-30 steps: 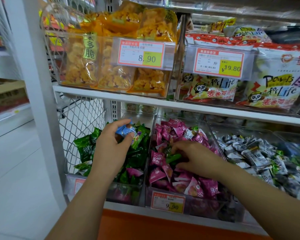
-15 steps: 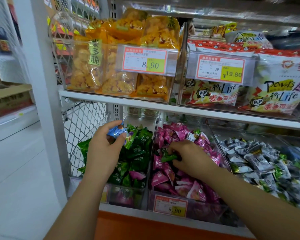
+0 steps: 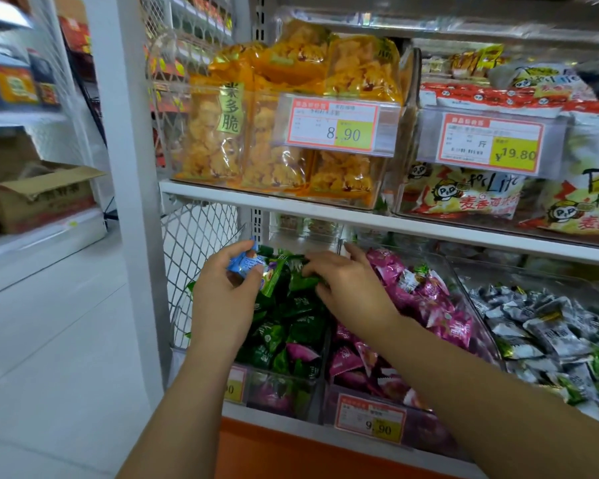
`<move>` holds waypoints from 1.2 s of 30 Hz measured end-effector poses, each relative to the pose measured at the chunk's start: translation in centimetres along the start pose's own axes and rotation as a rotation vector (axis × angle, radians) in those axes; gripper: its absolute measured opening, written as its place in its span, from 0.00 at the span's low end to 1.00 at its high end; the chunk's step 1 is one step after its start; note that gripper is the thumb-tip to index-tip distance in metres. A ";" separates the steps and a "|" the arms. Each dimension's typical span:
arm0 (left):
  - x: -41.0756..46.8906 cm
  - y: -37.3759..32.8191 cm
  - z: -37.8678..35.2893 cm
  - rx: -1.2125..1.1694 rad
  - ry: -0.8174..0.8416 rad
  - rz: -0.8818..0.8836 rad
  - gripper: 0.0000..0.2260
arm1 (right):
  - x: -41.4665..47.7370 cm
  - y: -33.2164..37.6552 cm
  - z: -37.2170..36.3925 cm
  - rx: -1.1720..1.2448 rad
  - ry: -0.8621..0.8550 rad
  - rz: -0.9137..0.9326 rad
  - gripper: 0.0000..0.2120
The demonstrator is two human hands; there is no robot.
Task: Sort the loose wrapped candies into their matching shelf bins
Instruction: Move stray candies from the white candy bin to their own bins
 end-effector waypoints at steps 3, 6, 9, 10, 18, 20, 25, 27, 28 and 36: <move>0.1 0.1 0.0 0.022 0.004 0.007 0.13 | 0.5 -2.4 -2.9 0.132 0.377 -0.179 0.19; 0.1 0.1 -0.8 0.024 0.036 0.003 0.12 | 0.0 -2.4 -2.5 0.157 0.398 -0.137 0.19; -0.7 -0.7 -2.9 0.040 0.117 -0.008 0.13 | -2.0 -1.9 -0.2 0.271 0.263 -0.106 0.18; -1.1 -1.3 -3.9 0.043 0.158 -0.012 0.13 | -3.0 -1.9 0.6 0.329 0.233 -0.105 0.19; -6.0 -6.6 -15.0 -0.056 0.477 -0.080 0.11 | -12.7 -5.5 6.0 0.683 0.034 -0.214 0.20; -7.0 -7.5 -18.1 -0.094 0.531 -0.084 0.09 | -15.6 -7.5 7.4 0.677 -0.052 -0.271 0.14; -9.4 -10.7 -26.8 -0.094 0.688 -0.154 0.07 | -24.0 -13.2 10.5 0.578 -0.183 -0.460 0.13; -10.4 -11.8 -30.0 -0.064 0.739 -0.170 0.07 | -27.6 -15.4 12.0 0.541 -0.260 -0.520 0.11; -10.9 -12.1 -31.4 -0.049 0.762 -0.173 0.07 | -29.4 -16.5 12.8 0.517 -0.308 -0.551 0.11; -12.4 -13.3 -38.8 0.061 0.828 -0.203 0.07 | -41.0 -28.1 16.6 0.251 -0.467 -0.906 0.07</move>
Point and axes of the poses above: each hand's wrist, its own x-axis towards the middle knuckle, its own z-axis out of the back of the hand, y = z × x, the point moved 10 cm from there along x, towards the middle knuckle, and after that the axes turned 12 degrees about y, right-handed, at the moved point
